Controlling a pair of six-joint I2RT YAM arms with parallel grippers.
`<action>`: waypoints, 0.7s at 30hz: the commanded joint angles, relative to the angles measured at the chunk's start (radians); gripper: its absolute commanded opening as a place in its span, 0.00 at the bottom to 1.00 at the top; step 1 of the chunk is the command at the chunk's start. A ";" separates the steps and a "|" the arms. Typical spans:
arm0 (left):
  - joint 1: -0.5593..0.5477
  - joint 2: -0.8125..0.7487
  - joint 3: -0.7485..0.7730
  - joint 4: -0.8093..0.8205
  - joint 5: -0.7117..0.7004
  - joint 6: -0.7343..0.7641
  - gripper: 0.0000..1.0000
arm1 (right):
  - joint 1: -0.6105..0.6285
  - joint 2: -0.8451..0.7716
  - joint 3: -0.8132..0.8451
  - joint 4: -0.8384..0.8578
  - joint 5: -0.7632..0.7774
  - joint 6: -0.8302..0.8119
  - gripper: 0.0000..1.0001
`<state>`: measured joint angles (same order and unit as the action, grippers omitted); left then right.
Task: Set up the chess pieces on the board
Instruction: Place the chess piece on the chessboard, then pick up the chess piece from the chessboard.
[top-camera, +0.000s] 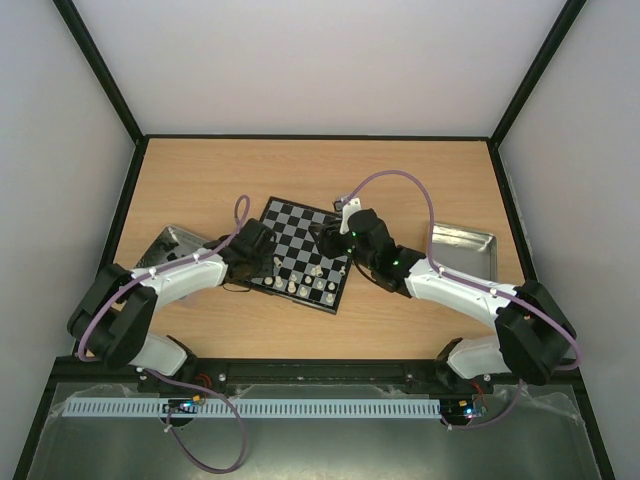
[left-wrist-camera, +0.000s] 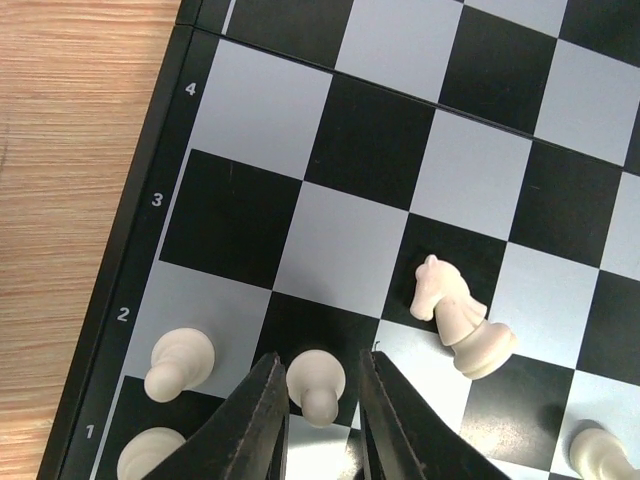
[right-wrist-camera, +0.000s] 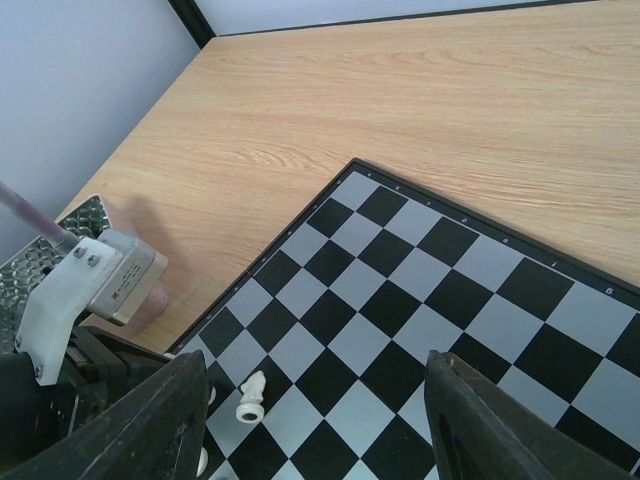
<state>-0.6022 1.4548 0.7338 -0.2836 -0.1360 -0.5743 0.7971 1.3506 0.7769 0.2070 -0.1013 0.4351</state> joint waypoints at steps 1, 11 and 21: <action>-0.006 -0.028 0.037 -0.038 0.007 0.005 0.23 | 0.000 0.003 0.037 -0.034 0.001 0.015 0.59; 0.006 -0.191 0.077 -0.086 -0.078 -0.052 0.29 | -0.001 0.161 0.227 -0.257 -0.121 0.056 0.56; 0.037 -0.475 0.039 -0.080 -0.182 -0.082 0.45 | 0.069 0.478 0.475 -0.491 -0.191 0.002 0.48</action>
<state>-0.5755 1.0691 0.7853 -0.3546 -0.2401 -0.6384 0.8246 1.7401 1.1564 -0.1276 -0.2684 0.4717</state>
